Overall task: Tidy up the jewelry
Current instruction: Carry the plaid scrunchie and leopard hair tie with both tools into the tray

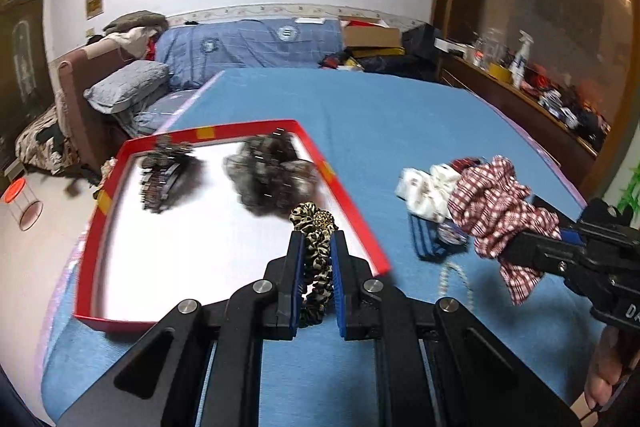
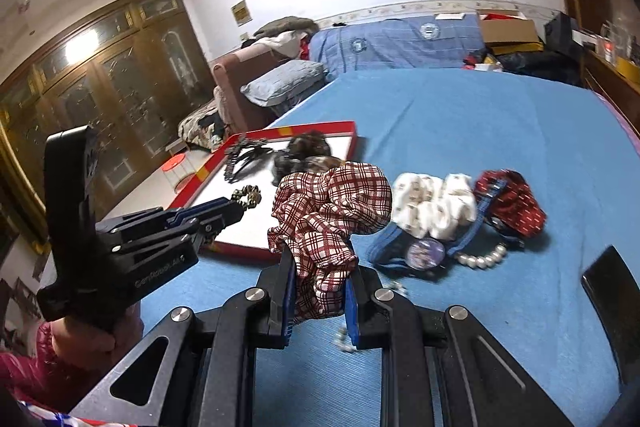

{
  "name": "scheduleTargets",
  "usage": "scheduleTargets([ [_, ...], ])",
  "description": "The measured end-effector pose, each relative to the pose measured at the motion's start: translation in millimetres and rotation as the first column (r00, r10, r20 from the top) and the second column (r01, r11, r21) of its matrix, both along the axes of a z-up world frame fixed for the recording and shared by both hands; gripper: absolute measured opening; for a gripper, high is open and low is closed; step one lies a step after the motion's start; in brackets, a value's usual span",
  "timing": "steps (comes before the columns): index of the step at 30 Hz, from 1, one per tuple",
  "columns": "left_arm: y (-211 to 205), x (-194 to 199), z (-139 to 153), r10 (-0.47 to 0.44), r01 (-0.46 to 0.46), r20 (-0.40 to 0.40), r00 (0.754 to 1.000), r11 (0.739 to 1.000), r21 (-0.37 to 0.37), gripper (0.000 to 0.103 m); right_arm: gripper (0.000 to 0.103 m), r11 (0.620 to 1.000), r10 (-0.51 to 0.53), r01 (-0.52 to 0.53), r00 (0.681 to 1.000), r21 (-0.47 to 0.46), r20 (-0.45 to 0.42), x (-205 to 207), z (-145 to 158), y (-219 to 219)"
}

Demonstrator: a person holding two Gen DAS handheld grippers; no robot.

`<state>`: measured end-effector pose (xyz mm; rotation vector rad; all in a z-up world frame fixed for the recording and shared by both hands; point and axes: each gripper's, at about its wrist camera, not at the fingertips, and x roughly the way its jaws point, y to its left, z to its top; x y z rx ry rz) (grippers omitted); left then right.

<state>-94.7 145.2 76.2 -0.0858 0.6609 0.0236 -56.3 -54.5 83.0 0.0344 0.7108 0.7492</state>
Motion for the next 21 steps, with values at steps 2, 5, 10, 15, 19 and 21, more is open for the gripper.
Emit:
scheduleTargets([
  [2,14.2,0.5,0.9,0.028,-0.028,0.005,1.000,1.000,-0.010,0.012,0.022,1.000,0.014,-0.014,1.000,-0.011,-0.001,0.0,0.3,10.9],
  [5,40.4,3.2,-0.9,0.082,-0.082,-0.001,0.997,0.996,-0.021,0.012,0.022,0.999,0.040,-0.040,0.999,-0.023,-0.007,4.1,4.3,33.4],
  [10,73.5,16.3,-11.9,0.150,-0.152,-0.042,0.988,0.987,-0.049,0.012,0.022,0.996,0.071,-0.072,0.997,-0.045,-0.029,17.3,-0.5,67.2],
  [15,86.7,34.6,-21.5,0.170,-0.175,-0.084,0.982,0.983,-0.054,0.012,0.022,0.993,0.092,-0.096,0.994,-0.069,-0.066,36.8,-12.8,103.8],
  [19,94.0,54.6,-26.1,0.171,-0.180,-0.129,0.977,0.982,-0.059,0.012,0.022,0.991,0.084,-0.095,0.989,-0.090,-0.118,59.1,-25.0,125.4],
  [21,99.0,65.3,-28.3,0.170,-0.182,-0.159,0.972,0.981,-0.062,0.012,0.022,0.989,0.078,-0.095,0.985,-0.110,-0.153,72.6,-32.2,134.8],
])
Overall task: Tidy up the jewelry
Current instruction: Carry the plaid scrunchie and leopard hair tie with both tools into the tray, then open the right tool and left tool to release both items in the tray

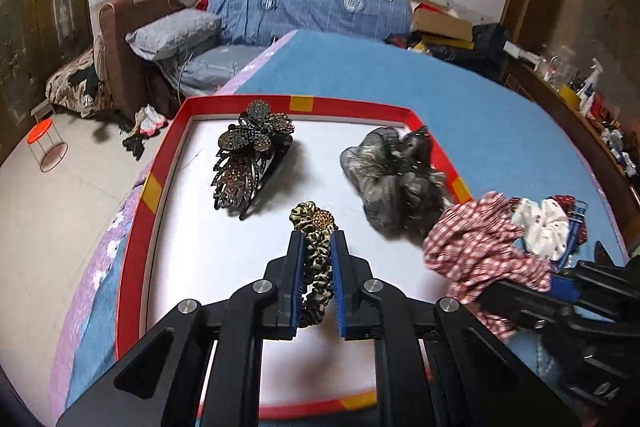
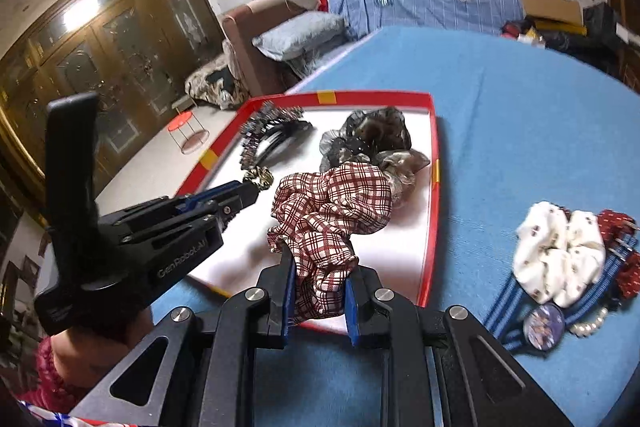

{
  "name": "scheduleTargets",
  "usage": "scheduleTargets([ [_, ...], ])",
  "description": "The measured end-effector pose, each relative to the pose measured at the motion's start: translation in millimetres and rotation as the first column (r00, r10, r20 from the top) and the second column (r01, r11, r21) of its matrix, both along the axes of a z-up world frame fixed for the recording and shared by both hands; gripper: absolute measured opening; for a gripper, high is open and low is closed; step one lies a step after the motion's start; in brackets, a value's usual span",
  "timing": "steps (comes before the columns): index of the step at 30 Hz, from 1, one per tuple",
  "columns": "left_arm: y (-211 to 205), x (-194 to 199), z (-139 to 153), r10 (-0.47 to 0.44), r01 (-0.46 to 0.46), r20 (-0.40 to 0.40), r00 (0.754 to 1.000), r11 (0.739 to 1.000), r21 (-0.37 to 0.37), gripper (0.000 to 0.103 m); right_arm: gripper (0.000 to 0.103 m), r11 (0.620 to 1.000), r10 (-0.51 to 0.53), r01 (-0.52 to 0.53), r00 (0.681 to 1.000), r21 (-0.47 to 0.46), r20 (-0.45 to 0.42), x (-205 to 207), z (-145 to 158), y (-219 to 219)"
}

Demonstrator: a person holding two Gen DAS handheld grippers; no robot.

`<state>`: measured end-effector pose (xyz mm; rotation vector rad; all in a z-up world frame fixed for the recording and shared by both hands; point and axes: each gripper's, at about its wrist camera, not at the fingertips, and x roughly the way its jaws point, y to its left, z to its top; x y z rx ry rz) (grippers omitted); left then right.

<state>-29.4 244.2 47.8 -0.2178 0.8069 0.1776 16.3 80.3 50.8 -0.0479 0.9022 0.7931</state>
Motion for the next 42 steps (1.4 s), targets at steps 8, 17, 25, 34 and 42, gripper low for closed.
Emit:
scheduleTargets([
  [8,13.1,41.8,-3.0,-0.035,0.031,-0.116,0.993,0.999,-0.032,0.012,0.022,0.998,-0.039,0.033,0.994,-0.056,-0.103,47.5,-17.5,27.1],
  [17,28.3,73.5,-4.5,0.002,-0.011,-0.154,0.988,0.998,-0.055,0.012,0.022,0.994,-0.089,0.079,0.986,-0.075,-0.141,83.7,-21.0,46.6],
  [25,31.0,83.0,-14.9,0.005,-0.019,-0.166,0.986,0.996,-0.083,0.013,0.027,0.992,-0.104,0.091,0.985,-0.092,-0.141,85.4,-29.2,53.3],
  [34,34.9,85.1,-13.4,0.009,-0.024,-0.146,0.989,0.994,-0.104,0.025,0.051,0.994,-0.094,0.085,0.983,-0.065,-0.158,88.8,-27.4,46.6],
  [42,36.4,81.5,-9.2,0.017,-0.032,-0.124,0.992,0.992,-0.122,0.039,0.060,0.995,-0.089,0.081,0.985,-0.061,-0.148,81.4,-20.9,35.3],
])
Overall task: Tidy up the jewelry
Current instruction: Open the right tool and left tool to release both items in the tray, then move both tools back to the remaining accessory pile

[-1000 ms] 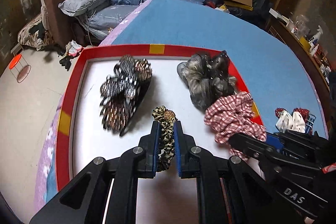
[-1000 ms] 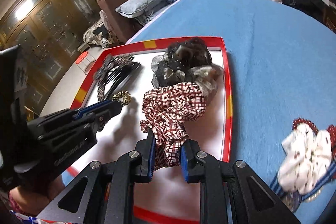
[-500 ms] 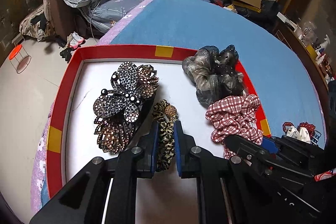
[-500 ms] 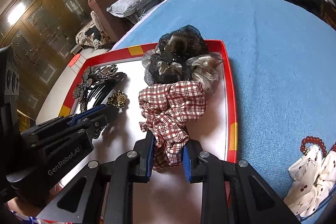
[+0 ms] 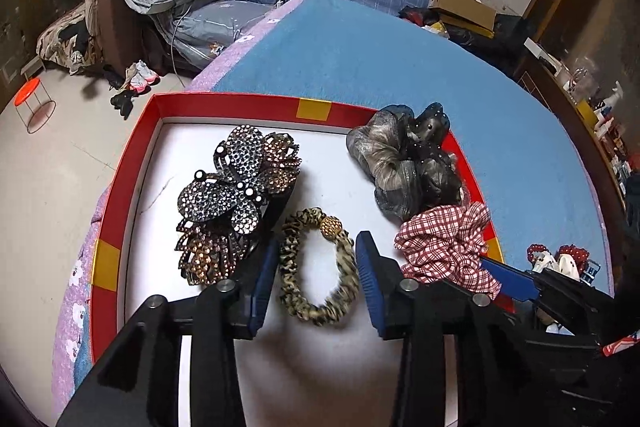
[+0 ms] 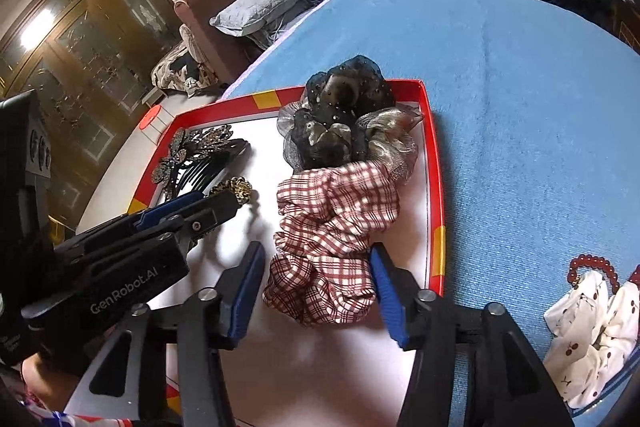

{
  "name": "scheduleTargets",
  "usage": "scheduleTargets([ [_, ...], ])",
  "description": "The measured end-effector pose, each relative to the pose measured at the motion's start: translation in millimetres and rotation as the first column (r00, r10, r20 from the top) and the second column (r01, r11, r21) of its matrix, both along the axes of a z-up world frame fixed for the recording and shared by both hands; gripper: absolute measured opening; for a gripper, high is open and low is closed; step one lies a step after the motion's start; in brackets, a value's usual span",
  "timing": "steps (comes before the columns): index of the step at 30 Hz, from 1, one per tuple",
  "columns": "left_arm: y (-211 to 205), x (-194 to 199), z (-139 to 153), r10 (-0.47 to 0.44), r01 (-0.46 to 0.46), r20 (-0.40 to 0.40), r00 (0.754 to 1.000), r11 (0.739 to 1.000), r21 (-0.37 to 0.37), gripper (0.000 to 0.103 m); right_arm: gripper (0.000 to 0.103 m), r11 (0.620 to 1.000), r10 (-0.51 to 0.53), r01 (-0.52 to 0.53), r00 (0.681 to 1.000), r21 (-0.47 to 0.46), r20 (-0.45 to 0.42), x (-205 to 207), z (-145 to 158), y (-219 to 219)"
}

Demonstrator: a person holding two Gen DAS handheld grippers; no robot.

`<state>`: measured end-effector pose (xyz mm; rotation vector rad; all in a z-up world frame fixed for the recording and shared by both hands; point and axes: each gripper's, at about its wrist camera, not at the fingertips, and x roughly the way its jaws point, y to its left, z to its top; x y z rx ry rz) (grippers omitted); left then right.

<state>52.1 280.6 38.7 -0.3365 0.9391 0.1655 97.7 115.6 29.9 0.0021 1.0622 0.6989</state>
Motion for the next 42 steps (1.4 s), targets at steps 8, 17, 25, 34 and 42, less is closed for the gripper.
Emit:
scheduleTargets([
  [8,-3.0,-9.7,9.0,-0.010,0.010,0.032,0.999,1.000,-0.007,0.039,0.062,0.999,0.005,-0.006,1.000,0.043,0.015,-14.7,12.5,-22.9],
  [17,-31.4,-42.3,29.4,-0.059,0.059,0.117,0.991,0.998,0.004,0.040,0.062,0.992,0.008,-0.013,0.999,0.127,0.040,-46.4,29.4,-54.2],
  [25,-77.2,-76.4,39.0,-0.139,0.136,0.177,0.974,0.990,0.030,0.044,0.062,0.982,-0.019,0.005,0.997,0.188,0.076,-73.5,37.2,-105.1],
  [34,-145.9,-94.4,27.5,-0.282,0.276,0.164,0.945,0.959,0.059,0.045,0.061,0.955,-0.213,0.172,0.965,0.242,0.152,-82.4,41.5,-211.5],
  [42,-196.7,-92.5,7.2,-0.383,0.375,0.101,0.918,0.922,0.092,0.045,0.061,0.892,-0.389,0.347,0.915,0.289,0.105,-70.9,11.7,-272.6],
])
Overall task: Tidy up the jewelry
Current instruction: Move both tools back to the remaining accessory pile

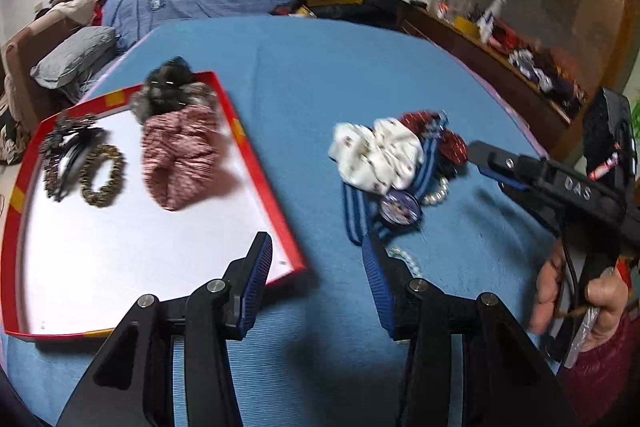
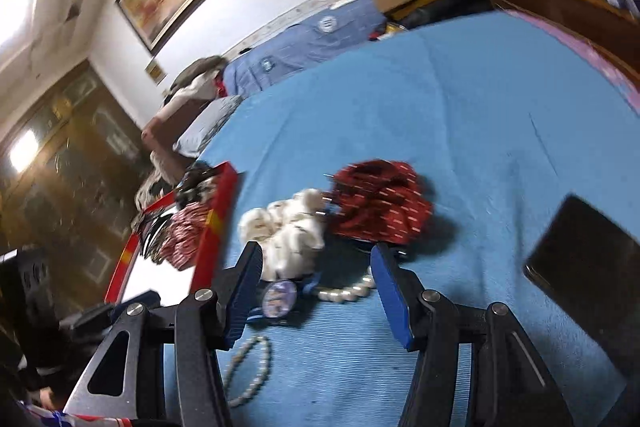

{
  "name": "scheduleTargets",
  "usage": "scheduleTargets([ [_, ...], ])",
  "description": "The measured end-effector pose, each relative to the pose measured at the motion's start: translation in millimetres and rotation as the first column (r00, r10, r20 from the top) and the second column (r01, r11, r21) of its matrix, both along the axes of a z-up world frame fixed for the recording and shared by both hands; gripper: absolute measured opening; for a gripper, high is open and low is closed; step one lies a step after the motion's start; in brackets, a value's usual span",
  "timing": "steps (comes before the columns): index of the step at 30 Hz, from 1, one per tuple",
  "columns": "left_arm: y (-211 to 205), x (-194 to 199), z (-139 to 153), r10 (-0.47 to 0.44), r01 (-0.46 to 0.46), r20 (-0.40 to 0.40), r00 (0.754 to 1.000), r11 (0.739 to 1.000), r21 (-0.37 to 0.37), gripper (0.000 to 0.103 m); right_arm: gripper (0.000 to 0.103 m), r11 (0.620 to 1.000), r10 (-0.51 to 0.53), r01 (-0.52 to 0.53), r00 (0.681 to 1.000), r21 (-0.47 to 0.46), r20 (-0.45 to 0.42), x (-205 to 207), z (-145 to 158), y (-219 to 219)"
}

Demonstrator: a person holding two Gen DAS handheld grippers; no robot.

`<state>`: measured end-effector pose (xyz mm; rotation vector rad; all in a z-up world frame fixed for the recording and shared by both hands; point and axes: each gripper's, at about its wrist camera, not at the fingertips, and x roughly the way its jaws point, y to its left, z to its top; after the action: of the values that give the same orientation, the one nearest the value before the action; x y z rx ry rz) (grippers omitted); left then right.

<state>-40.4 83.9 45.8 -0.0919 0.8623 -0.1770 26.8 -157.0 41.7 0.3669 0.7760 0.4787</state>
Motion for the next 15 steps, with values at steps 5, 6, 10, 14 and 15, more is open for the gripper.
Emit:
scheduleTargets([
  [5,-32.0,9.6,-3.6,-0.100,0.100,0.005,0.995,0.994,0.044,0.045,0.061,0.996,-0.007,0.009,1.000,0.093,-0.020,4.2,0.3,-17.8],
  [6,-40.7,12.1,-4.7,-0.137,0.136,0.002,0.991,0.990,0.046,0.045,0.061,0.994,-0.020,0.023,1.000,0.110,-0.024,4.5,-0.4,-23.6],
  [10,-69.9,27.9,-14.9,-0.236,0.238,-0.034,0.971,0.970,0.053,0.045,0.061,0.987,-0.018,0.027,0.998,0.156,-0.056,8.3,-5.4,-30.9],
  [14,-83.4,44.8,-30.4,-0.235,0.242,-0.076,0.969,0.965,0.100,0.045,0.061,0.988,-0.008,0.016,0.999,0.151,-0.050,6.1,-4.3,-28.0],
  [15,-84.1,49.6,-33.9,-0.227,0.236,-0.086,0.970,0.966,0.108,0.045,0.061,0.988,-0.008,0.015,0.999,0.153,-0.045,5.9,-3.0,-28.0],
])
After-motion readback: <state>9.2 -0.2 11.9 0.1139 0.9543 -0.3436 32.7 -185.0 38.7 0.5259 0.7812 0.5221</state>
